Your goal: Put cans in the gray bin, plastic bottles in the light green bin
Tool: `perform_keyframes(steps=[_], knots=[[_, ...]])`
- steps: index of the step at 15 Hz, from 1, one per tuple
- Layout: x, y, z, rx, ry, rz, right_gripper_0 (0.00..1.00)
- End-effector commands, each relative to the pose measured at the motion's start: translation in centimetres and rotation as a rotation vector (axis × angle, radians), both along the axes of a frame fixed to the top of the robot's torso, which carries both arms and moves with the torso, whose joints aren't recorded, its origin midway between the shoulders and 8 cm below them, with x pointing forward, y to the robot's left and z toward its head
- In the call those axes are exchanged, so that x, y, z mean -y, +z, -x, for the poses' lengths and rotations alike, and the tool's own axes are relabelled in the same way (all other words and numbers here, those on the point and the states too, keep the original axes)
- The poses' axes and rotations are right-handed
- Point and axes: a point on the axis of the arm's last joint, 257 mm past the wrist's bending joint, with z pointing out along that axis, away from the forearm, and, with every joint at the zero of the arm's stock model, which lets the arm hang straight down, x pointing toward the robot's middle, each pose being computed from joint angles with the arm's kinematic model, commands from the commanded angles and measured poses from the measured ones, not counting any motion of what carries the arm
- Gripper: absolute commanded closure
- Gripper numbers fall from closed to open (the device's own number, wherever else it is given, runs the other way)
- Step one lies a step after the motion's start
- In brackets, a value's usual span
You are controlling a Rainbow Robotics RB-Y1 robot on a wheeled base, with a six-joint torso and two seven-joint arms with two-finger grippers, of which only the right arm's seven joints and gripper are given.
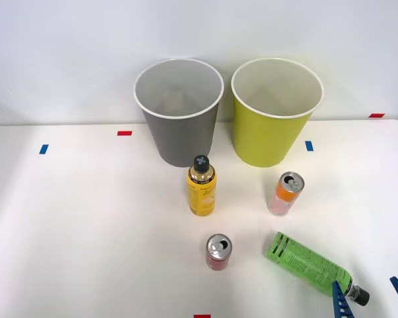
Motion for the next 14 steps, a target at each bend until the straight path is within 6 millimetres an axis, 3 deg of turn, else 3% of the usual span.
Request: perform_keyframes(steps=[1,14], knots=[[0.0,0.0,0.0,0.0,0.0,0.0,0.0],[0.0,0.0,0.0,0.0,0.0,0.0,0.0]])
